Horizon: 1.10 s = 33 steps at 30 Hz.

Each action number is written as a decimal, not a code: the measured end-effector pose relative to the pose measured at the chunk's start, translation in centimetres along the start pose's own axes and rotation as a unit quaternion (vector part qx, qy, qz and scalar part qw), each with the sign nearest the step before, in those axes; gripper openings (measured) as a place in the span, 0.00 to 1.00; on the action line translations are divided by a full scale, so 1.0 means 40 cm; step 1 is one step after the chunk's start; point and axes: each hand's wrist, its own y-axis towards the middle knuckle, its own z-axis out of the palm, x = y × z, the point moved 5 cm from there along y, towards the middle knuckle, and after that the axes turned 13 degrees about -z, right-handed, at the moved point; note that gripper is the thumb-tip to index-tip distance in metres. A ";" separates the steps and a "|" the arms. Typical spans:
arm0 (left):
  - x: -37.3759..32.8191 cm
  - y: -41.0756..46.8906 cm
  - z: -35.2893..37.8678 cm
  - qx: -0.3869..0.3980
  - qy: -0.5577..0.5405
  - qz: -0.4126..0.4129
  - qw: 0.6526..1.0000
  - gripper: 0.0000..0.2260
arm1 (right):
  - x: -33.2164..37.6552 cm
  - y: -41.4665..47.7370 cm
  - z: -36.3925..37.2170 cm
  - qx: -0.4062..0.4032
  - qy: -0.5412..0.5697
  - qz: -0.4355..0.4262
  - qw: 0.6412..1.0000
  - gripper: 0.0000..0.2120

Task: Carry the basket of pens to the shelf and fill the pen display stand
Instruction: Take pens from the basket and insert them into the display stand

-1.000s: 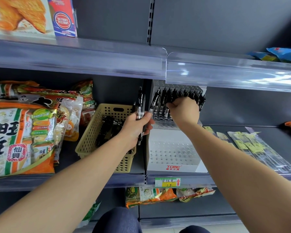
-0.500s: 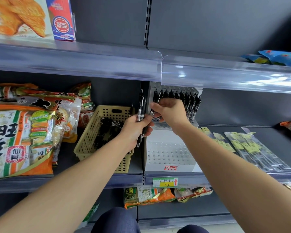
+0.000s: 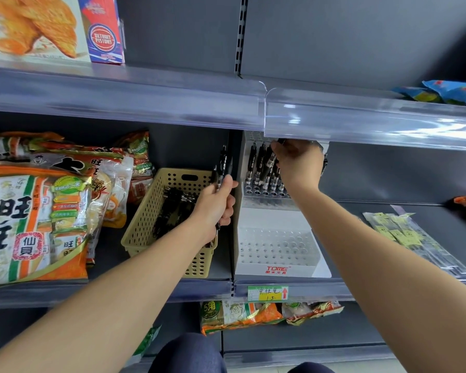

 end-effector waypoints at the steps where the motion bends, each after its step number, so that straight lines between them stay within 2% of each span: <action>1: 0.001 0.004 -0.002 -0.002 -0.008 -0.004 1.000 0.10 | 0.003 -0.001 0.002 0.007 -0.019 -0.016 1.000 0.08; 6: 0.009 0.019 -0.014 -0.014 -0.022 -0.016 1.000 0.05 | 0.006 -0.003 0.024 0.028 -0.083 -0.066 0.994 0.09; 8: 0.013 0.021 -0.018 -0.012 -0.025 -0.018 0.999 0.14 | 0.008 -0.002 0.028 0.026 -0.087 -0.073 0.993 0.09; 9: 0.013 0.021 -0.019 -0.009 -0.027 -0.017 0.999 0.15 | 0.010 -0.001 0.029 0.022 -0.084 -0.075 0.993 0.09; 12: 0.009 0.017 -0.019 0.004 -0.011 -0.012 1.000 0.06 | 0.010 -0.004 0.040 0.032 -0.103 -0.091 0.990 0.10; 17: 0.000 0.014 -0.023 0.001 0.007 0.002 1.000 0.04 | 0.003 -0.020 0.047 0.028 -0.094 -0.050 0.994 0.11; 25: -0.007 0.013 -0.028 -0.007 0.027 0.017 0.999 0.05 | -0.007 -0.043 0.056 0.072 -0.187 -0.024 0.979 0.08; 33: -0.008 0.009 -0.022 -0.009 0.027 0.021 0.999 0.04 | -0.032 -0.036 0.058 0.087 -0.189 0.018 0.978 0.14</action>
